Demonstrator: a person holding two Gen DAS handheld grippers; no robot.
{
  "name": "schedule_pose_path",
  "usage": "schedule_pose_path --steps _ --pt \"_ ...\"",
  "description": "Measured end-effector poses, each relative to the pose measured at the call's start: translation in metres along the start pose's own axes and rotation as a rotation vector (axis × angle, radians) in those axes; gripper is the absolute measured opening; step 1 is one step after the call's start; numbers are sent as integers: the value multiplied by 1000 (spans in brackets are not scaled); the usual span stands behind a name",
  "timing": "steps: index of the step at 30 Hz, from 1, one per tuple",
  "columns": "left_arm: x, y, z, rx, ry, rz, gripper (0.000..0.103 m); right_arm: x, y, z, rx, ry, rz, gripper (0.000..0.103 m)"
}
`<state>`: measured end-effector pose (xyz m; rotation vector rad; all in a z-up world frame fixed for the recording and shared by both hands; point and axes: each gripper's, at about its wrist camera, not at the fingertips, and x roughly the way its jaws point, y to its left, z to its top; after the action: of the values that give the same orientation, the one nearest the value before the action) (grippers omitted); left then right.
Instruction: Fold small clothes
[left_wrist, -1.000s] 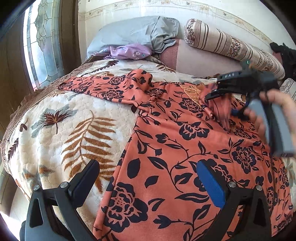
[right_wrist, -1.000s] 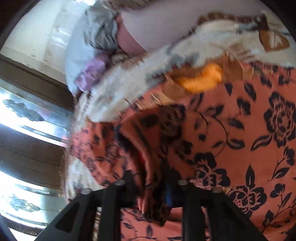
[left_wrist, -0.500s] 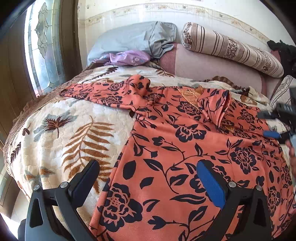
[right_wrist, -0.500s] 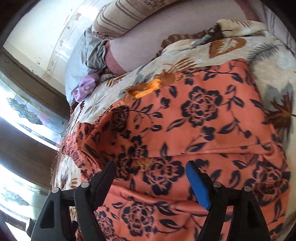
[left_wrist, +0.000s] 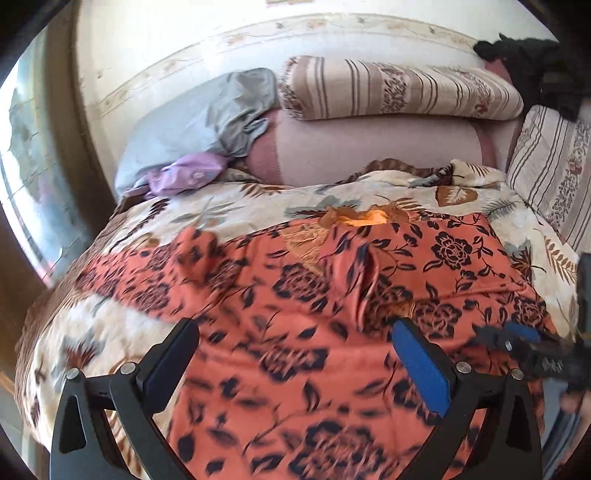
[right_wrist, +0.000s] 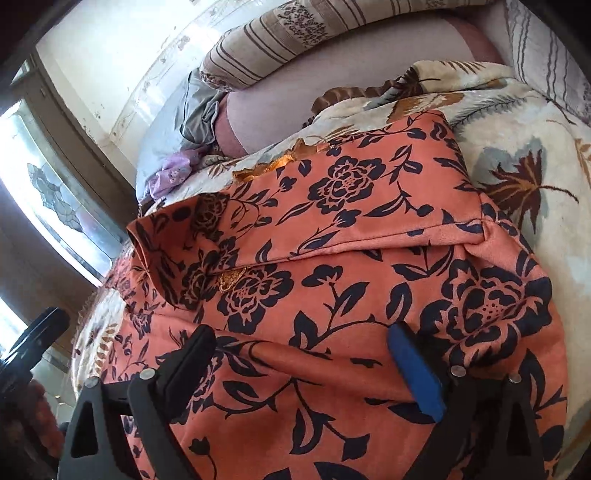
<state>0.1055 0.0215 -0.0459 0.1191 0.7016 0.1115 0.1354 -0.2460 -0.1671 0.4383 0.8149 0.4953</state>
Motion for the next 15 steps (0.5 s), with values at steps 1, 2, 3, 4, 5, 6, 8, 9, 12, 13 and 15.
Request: schedule_pose_path --steps 1,2,3,4,5,6,8,9,12,13,15 --pt "13 -6 6 11 19 1 103 -1 0 0 1 -4 5 96" --pt "24 -12 12 21 35 0 103 -2 -1 0 0 -6 6 96" --pt "35 -17 16 32 50 3 103 -2 0 0 1 -7 8 96" --pt "44 -23 20 43 59 2 103 -3 0 0 3 -7 10 96" --pt "52 -27 25 58 66 3 102 -2 0 0 2 -7 9 96" --pt "60 -31 29 76 71 8 102 1 1 0 1 -7 7 96" --pt "74 -35 36 98 95 -7 77 1 2 0 -1 -6 5 96" --pt "82 -33 39 101 122 -33 56 2 1 1 -1 -7 6 96" --pt "110 -15 48 100 235 -102 7 1 1 1 -1 -7 6 97" --pt "116 -6 53 118 226 -68 6 1 1 0 -2 -6 4 97" --pt "126 24 70 102 207 13 6 2 1 0 -5 -6 1 97"
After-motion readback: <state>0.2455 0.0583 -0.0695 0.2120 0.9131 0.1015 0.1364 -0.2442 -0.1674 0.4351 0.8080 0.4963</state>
